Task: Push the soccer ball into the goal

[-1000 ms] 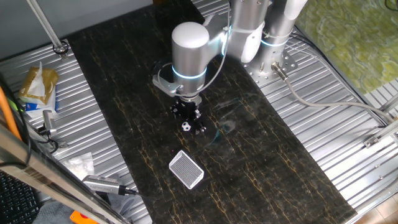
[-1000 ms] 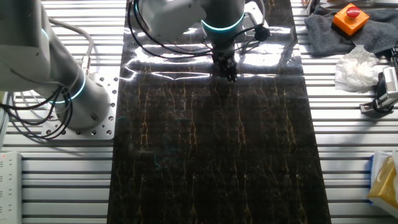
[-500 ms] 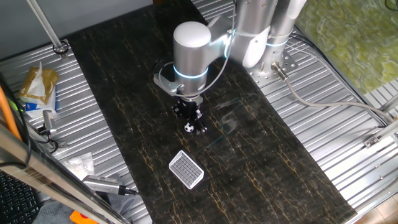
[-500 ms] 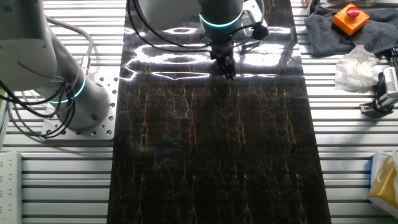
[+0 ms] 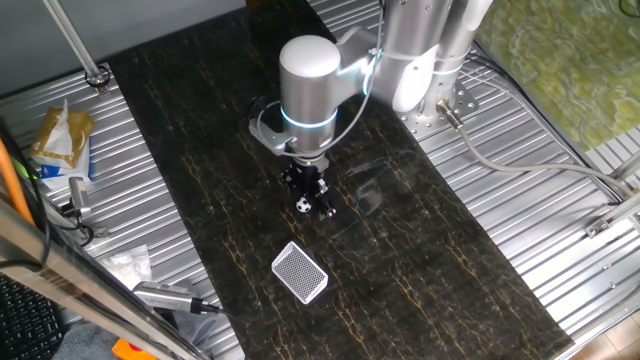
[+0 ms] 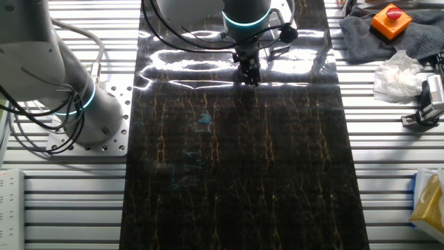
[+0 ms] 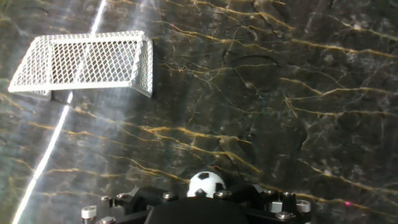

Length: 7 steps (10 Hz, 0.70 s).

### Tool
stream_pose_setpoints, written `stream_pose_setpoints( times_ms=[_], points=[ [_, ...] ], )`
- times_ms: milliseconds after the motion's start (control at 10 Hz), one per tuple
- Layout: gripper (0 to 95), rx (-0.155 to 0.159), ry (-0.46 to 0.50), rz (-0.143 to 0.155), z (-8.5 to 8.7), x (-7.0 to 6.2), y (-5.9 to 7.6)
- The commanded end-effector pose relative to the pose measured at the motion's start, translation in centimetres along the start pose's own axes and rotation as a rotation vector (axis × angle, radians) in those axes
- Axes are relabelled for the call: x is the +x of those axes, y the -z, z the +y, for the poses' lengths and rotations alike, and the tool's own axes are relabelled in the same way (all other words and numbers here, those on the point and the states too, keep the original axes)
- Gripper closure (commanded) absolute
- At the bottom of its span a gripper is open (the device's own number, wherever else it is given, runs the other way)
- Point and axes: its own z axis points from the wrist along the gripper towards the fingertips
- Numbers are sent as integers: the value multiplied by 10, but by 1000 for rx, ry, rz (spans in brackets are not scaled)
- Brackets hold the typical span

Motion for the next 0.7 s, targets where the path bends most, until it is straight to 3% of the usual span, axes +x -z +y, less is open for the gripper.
stream_pose_setpoints(
  times_ms=[100,700],
  points=[
    [0,-13,-13,11,1,-2,0],
    [0,-52,-103,51,15,-23,-4]
  ],
)
